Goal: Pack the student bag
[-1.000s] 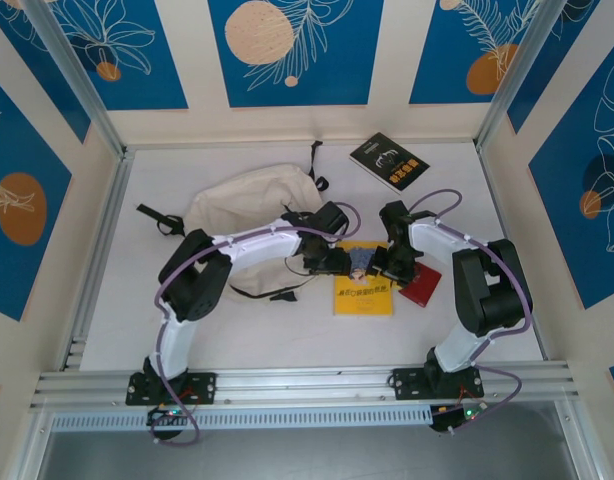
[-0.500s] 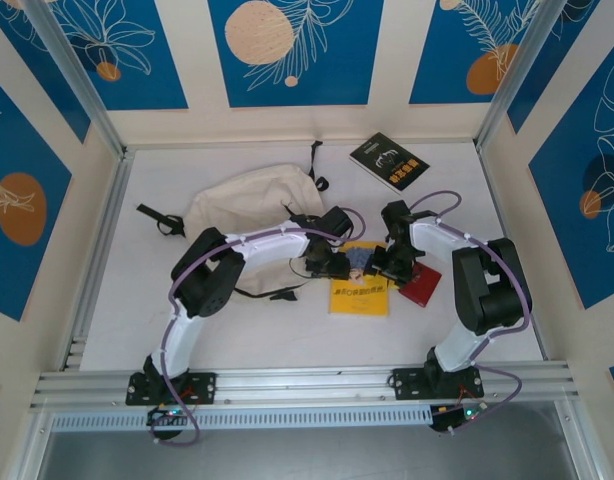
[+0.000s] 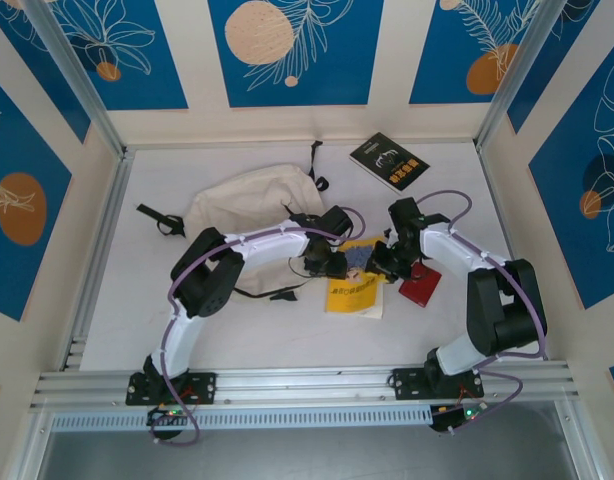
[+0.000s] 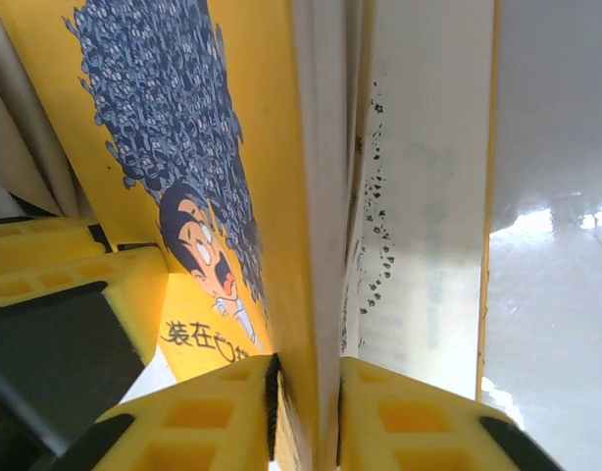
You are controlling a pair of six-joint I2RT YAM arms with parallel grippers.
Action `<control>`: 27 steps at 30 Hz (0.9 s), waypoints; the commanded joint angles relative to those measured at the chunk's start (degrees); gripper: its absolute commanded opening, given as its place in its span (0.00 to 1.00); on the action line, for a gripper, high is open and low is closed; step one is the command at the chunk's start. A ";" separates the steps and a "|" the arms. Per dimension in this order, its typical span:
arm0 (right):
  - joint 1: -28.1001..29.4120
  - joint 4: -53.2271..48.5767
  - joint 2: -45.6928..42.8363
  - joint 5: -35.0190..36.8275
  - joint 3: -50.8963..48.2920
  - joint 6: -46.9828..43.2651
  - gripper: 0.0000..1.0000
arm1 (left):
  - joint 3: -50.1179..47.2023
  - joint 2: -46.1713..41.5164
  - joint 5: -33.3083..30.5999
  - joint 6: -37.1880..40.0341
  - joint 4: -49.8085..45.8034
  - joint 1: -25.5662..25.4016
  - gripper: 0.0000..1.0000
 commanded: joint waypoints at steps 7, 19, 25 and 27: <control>-0.95 0.48 -6.53 -0.39 0.22 2.13 0.06 | 2.30 -6.29 2.56 3.12 -2.84 1.60 0.46; -4.24 3.30 -17.85 -16.36 8.21 -2.36 0.00 | -8.12 -24.47 12.32 2.30 5.27 17.26 0.97; -4.21 9.06 -15.94 -28.21 12.10 0.06 0.01 | -16.68 -30.81 29.88 -3.38 17.67 23.55 1.00; -3.64 11.36 -14.60 -32.18 13.04 1.37 0.01 | -18.69 -32.34 33.54 -5.89 21.90 24.26 1.00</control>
